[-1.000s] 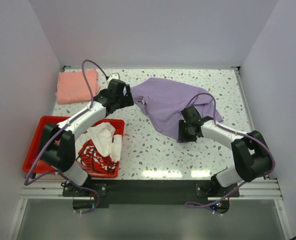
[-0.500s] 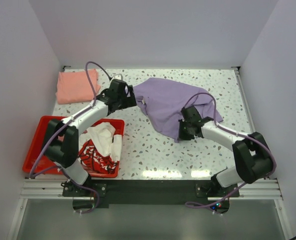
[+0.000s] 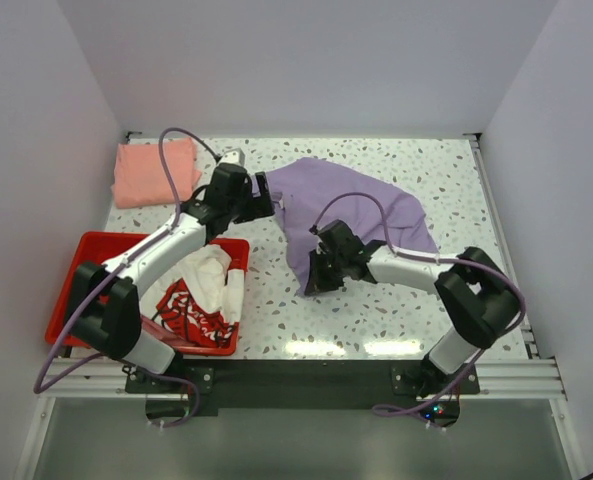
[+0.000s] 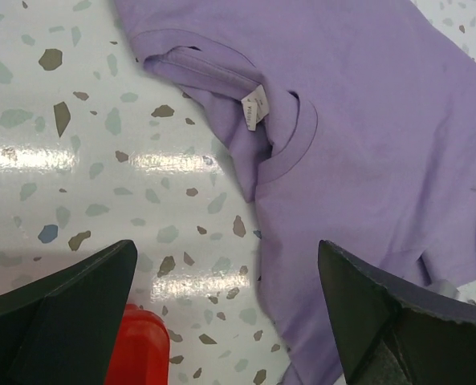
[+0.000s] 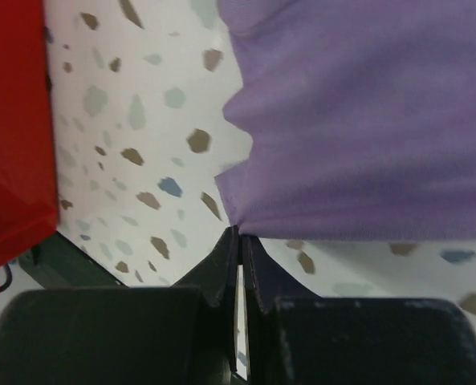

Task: Fold and stack the t-shirts
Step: Flatten the tshirt out

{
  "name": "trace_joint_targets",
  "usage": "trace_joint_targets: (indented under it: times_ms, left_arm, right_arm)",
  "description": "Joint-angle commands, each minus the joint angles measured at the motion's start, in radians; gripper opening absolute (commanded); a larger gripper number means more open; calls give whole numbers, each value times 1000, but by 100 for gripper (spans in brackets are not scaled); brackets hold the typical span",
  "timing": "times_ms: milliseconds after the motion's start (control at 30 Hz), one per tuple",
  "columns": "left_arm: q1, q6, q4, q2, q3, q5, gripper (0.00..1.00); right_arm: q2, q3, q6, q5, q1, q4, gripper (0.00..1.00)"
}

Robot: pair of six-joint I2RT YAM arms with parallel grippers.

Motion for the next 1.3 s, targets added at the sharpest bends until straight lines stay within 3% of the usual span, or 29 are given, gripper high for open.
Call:
trace_joint_targets:
  times_ms: [0,133,200,233,333,400,433,667,767,933,1267]
  left_arm:
    - [-15,-19,31,-28,-10,3,100]
    - [-29,-20,11,-44,-10,-5,100]
    - [-41,-17,0,-50,-12,-10,100]
    - [-60,-17,-3,-53,-12,-10,100]
    - [-118,-16,-20,-59,-17,-22,100]
    - [-147,-22,-37,-64,-26,-27,100]
    - [-168,-23,-43,-67,-32,-25,100]
    - [-242,-80,-57,-126,-119,30,100]
    - [-294,-100,-16,-134,-179,120,100]
    - [-391,-167,-22,-120,-265,99,100]
    - [-463,-209,63,5,-284,76,70]
  right_arm:
    - [61,70,61,-83,30,123,0]
    - [86,108,68,-80,30,104,8]
    - [72,117,57,-35,30,46,28]
    - [51,119,54,-19,27,30,47]
    - [-19,122,32,76,22,-60,77]
    - [-56,116,31,156,-5,-138,88]
    - [-79,110,26,173,-21,-161,99]
    - [-390,1,-8,306,-222,-325,99]
    - [-473,-16,-17,477,-312,-404,99]
    - [-557,-18,-70,512,-453,-422,99]
    - [-523,-36,-124,449,-510,-393,99]
